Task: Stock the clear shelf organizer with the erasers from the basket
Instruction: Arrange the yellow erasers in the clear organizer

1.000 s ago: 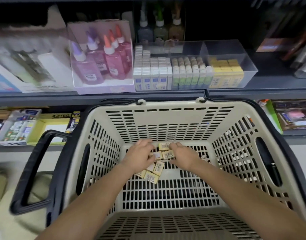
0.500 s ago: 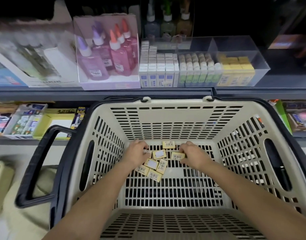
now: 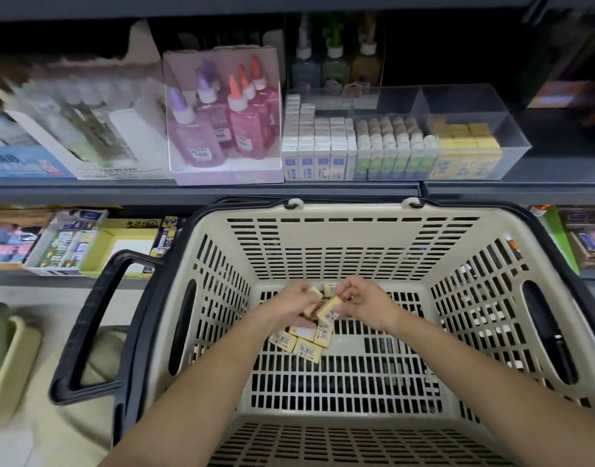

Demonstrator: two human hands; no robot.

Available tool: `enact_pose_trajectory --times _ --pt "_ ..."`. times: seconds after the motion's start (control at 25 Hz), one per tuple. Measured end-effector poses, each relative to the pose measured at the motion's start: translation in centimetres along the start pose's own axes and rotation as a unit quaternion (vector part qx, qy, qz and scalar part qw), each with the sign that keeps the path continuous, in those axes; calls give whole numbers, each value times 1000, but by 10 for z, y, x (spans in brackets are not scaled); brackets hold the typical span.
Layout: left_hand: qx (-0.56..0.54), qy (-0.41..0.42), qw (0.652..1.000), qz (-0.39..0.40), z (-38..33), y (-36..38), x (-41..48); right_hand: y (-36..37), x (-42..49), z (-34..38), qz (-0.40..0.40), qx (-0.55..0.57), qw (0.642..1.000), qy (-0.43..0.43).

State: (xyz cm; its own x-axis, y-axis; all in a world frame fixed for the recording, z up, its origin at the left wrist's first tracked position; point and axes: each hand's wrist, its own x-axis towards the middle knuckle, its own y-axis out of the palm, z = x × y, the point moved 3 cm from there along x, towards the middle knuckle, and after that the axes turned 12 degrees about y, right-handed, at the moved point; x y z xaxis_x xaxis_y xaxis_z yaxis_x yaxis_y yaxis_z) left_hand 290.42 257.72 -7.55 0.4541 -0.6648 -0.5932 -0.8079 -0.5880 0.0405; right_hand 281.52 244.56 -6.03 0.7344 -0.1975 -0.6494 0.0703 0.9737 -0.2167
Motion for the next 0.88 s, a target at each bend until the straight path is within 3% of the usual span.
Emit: enact_pose_trajectory --times 0.08,0.2,0.24,0.36,0.56,0.64,0.72,0.8,0.88 --pt "-77 -56 993 75 4 10 -5 3 3 2 -19 20 1000 -2" --pt "-144 -69 986 40 6 5 -7 -4 10 -4 -72 -9 997 20" --pt "-157 -58 986 8 6 -1 -6 -9 13 -6 -109 -88 990 17" --pt "-167 -39 984 -49 7 -17 -6 -9 25 -12 -175 -384 906 -35" --pt "-180 -28 979 -90 16 -28 -6 7 31 -21 -187 -442 877 -20" --pt "-181 -11 978 -107 17 -32 -4 4 27 -21 -198 -409 891 -10" --pt "-190 -13 976 -106 18 -34 -3 -3 22 -17 -179 -295 938 -11" --pt "-209 -19 974 -79 18 -33 -3 -4 14 -6 -98 -157 982 -29" --pt "-224 -31 974 -17 16 -29 -3 1 6 9 -21 -136 988 -62"
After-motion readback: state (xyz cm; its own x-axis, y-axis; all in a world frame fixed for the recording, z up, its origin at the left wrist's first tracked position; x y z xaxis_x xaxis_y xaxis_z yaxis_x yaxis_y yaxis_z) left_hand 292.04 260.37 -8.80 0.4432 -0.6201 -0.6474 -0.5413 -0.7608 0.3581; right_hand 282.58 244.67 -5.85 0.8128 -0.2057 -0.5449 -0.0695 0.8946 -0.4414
